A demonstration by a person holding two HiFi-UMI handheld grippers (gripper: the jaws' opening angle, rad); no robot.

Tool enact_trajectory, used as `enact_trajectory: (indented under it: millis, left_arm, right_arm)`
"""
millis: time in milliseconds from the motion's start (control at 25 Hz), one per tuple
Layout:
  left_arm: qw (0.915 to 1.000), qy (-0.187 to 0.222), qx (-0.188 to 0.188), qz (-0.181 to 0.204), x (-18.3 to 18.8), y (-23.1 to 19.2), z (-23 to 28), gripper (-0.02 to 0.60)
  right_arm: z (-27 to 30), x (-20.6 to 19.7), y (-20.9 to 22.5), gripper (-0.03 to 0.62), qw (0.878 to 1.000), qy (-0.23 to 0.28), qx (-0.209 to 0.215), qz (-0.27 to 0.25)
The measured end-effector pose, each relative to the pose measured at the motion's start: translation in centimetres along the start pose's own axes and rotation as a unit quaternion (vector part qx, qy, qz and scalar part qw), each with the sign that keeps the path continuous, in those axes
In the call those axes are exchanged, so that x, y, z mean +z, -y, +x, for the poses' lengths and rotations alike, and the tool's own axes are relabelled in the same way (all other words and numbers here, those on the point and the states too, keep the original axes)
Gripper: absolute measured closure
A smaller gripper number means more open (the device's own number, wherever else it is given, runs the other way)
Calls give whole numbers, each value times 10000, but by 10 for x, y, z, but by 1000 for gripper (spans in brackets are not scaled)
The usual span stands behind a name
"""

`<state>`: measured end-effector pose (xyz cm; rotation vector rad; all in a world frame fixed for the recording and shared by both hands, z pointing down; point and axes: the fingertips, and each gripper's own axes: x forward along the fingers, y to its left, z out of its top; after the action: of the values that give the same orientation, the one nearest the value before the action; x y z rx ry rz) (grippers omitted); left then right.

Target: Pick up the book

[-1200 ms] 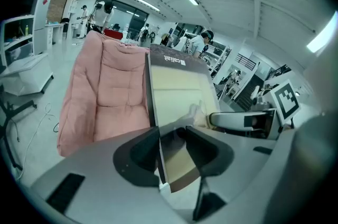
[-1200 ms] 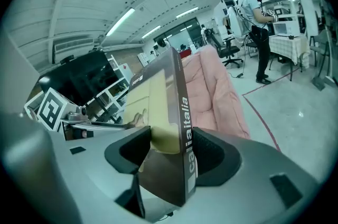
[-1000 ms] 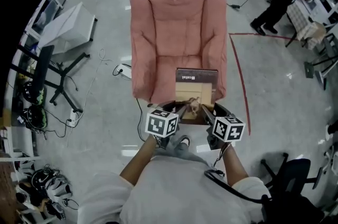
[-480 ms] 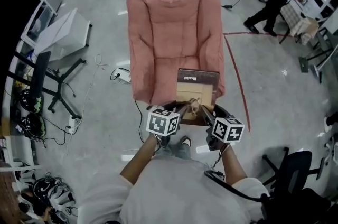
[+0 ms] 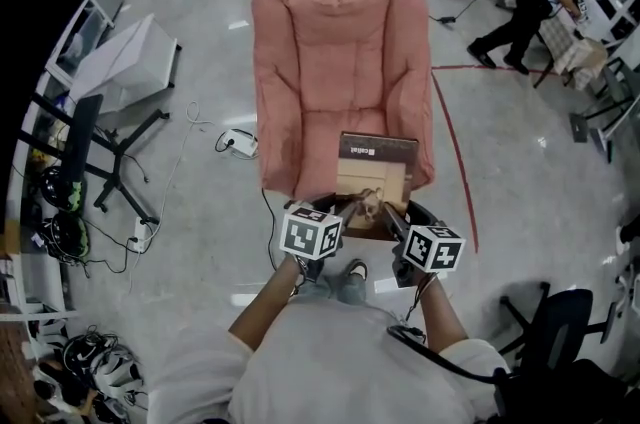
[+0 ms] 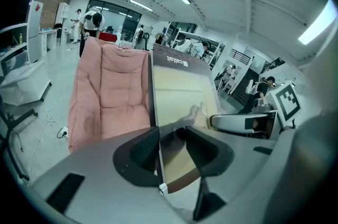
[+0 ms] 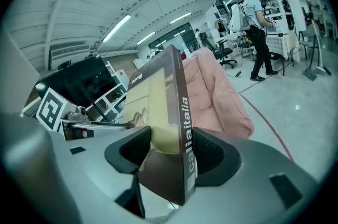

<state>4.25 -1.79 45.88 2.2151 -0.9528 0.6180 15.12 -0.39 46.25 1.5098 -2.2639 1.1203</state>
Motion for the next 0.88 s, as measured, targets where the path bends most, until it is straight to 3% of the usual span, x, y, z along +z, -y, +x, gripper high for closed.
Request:
enact_trajectory:
  millis: [880]
  left_arm:
    - [10000, -47, -32, 4, -1, -11, -4, 425]
  right_arm:
    - [7, -1, -8, 359, 9999, -61, -47, -90]
